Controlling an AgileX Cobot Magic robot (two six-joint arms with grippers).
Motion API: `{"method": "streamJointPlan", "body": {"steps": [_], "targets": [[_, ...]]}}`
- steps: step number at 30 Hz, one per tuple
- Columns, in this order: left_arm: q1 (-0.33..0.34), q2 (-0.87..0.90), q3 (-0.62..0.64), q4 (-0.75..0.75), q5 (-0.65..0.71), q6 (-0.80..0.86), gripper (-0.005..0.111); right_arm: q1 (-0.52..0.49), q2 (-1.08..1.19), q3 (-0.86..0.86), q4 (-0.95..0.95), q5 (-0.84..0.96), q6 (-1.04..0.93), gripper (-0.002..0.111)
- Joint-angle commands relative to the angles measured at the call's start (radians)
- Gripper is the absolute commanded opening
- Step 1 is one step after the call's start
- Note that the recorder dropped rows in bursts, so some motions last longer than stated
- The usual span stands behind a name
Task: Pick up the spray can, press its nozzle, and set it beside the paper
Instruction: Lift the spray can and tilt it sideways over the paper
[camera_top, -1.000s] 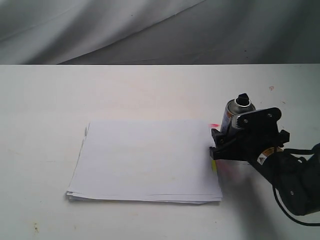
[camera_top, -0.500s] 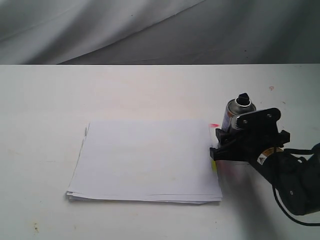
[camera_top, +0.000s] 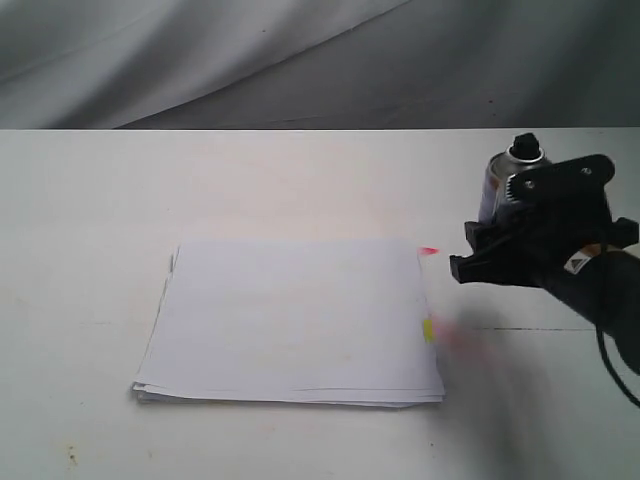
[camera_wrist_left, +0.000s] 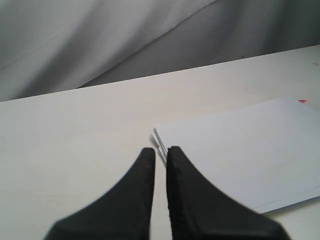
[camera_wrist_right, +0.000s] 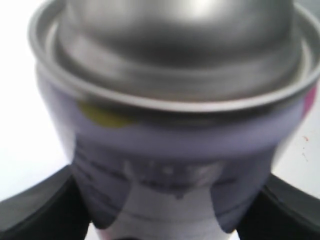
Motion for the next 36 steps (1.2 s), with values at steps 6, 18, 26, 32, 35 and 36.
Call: {"method": "streamJointPlan", "body": {"steps": [6,18,26,32,35,36], "targets": [[0.002,-0.005,0.005,-0.009,-0.005,-0.002,0.010,0.005,-0.258,-0.233,0.011,0.565,-0.089,0.000],[0.002,-0.005,0.005,-0.009,-0.005,-0.002,0.010,0.183,-0.233,-0.553,-0.968,0.989,0.629,0.000],[0.002,-0.005,0.005,-0.009,-0.005,-0.002,0.010,0.385,-0.027,-0.570,-1.623,1.153,0.990,0.000],[0.002,-0.005,0.005,-0.009,-0.005,-0.002,0.010,0.459,0.102,-0.570,-1.942,1.278,1.251,0.000],[0.002,-0.005,0.005,-0.009,-0.005,-0.002,0.010,0.491,0.158,-0.570,-2.017,1.314,1.309,0.000],[0.002,-0.005,0.005,-0.009,-0.005,-0.002,0.010,0.501,0.177,-0.570,-2.036,1.334,1.317,0.000]]}}
